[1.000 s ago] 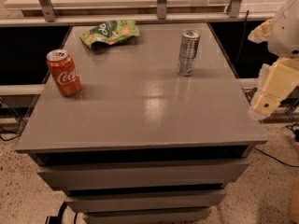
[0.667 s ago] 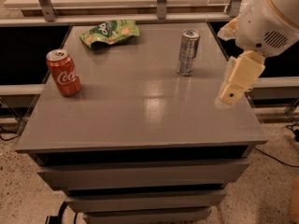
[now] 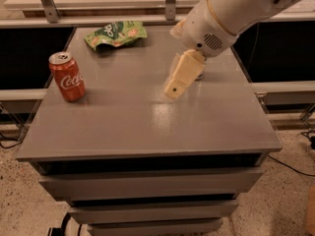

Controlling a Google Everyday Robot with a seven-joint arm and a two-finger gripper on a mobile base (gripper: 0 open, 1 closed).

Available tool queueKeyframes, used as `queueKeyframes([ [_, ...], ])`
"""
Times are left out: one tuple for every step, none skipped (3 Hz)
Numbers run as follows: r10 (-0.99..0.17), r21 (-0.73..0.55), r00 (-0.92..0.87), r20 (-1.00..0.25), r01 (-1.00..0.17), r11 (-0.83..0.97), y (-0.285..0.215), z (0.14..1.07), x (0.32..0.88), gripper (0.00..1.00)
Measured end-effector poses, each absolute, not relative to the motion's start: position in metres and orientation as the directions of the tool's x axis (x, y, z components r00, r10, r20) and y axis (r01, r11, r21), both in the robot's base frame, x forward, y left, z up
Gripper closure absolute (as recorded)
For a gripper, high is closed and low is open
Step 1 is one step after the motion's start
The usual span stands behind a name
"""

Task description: Knock coke can over

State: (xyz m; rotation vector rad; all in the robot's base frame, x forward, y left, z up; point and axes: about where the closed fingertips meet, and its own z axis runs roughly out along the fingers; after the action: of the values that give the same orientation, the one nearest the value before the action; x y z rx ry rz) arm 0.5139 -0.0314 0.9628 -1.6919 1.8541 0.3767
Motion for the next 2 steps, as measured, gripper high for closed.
queueKeyframes([
  [-0.756, -0.179, 0.019, -0.654, -0.975, 0.131, 0.016, 0.952, 0.524, 0.00],
  [-0.711, -0.168, 0.023, -0.703, -0.977, 0.135, 0.063, 0.941, 0.529, 0.00],
])
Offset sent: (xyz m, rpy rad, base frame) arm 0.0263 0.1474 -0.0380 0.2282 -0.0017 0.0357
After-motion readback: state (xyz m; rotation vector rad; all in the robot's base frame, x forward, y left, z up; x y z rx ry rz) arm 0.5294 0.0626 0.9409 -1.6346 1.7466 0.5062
